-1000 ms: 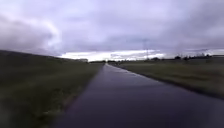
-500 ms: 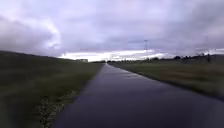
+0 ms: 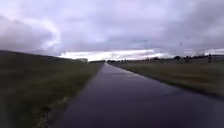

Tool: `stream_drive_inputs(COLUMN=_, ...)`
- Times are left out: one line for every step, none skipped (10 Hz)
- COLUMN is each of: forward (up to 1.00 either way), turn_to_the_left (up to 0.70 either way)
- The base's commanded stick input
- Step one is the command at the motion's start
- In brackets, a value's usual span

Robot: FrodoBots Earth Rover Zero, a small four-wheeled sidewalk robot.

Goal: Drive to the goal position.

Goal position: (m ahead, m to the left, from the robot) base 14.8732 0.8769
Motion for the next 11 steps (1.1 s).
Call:
stream_drive_inputs(forward=0.70, turn_to_the_left=0.00)
stream_drive_inputs(forward=0.70, turn_to_the_left=0.00)
stream_drive_inputs(forward=0.70, turn_to_the_left=0.00)
stream_drive_inputs(forward=0.70, turn_to_the_left=0.00)
stream_drive_inputs(forward=0.70, turn_to_the_left=0.00)
stream_drive_inputs(forward=0.70, turn_to_the_left=0.00)
stream_drive_inputs(forward=0.70, turn_to_the_left=0.00)
stream_drive_inputs(forward=0.70, turn_to_the_left=0.00)
stream_drive_inputs(forward=0.70, turn_to_the_left=0.00)
stream_drive_inputs(forward=0.70, turn_to_the_left=0.00)
stream_drive_inputs(forward=0.70, turn_to_the_left=0.00)
